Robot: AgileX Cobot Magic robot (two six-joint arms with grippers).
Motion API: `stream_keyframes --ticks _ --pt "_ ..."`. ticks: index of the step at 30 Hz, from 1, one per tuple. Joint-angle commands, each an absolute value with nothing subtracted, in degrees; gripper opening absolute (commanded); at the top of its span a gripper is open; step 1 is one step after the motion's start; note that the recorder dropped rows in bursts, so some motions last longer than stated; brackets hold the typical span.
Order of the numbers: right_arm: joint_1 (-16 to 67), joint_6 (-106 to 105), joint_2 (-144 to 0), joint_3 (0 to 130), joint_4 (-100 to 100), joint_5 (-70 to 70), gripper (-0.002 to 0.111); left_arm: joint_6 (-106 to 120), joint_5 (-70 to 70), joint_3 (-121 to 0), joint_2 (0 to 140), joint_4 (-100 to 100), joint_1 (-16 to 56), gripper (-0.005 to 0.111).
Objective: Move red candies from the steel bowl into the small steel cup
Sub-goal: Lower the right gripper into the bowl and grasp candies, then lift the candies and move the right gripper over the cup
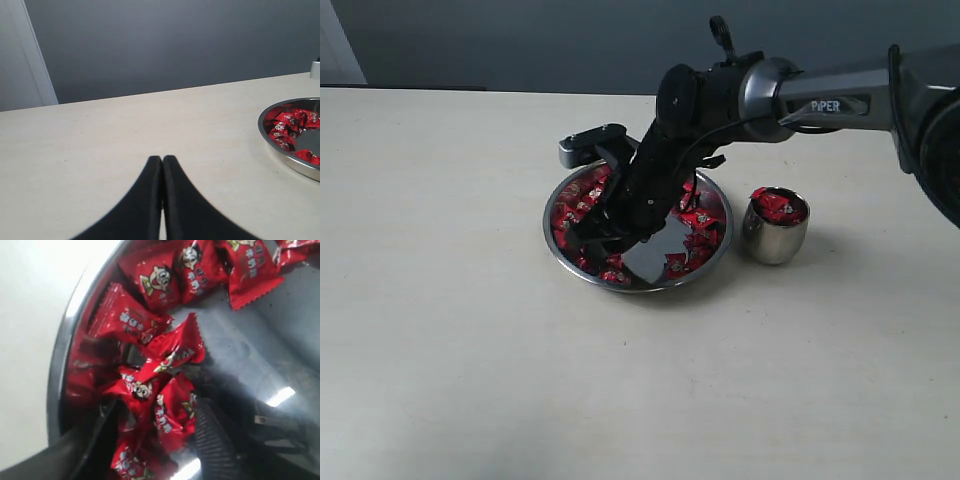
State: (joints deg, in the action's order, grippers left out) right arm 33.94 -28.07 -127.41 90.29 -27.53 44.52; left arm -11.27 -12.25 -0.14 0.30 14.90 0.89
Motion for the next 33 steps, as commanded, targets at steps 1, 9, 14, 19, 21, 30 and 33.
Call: stream_keyframes --ticks 1,9,14,19,21,30,33 --pt "34.1 -28.4 -128.7 90.0 -26.9 44.1 0.047 -11.5 -11.9 0.0 0.0 14.7 1.3 0.0" --pt "34.1 -28.4 -129.5 90.0 -26.9 43.5 0.041 -11.5 -11.9 0.0 0.0 14.7 1.3 0.0" --pt "34.1 -28.4 -129.5 90.0 -26.9 42.7 0.009 -11.5 -11.9 0.0 0.0 14.7 1.3 0.0" --pt "34.0 -28.4 -129.0 90.0 -26.1 42.9 -0.001 -11.5 -11.9 0.0 0.0 14.7 1.3 0.0" --pt "34.0 -28.4 -127.9 90.0 -24.2 42.9 -0.001 -11.5 -11.9 0.0 0.0 14.7 1.3 0.0" --pt "32.7 -22.3 -119.9 90.0 -13.8 40.2 -0.001 -11.5 -11.9 0.0 0.0 14.7 1.3 0.0" --pt "31.3 -22.3 -117.3 90.0 -13.2 41.8 -0.001 -11.5 -11.9 0.0 0.0 14.7 1.3 0.0"
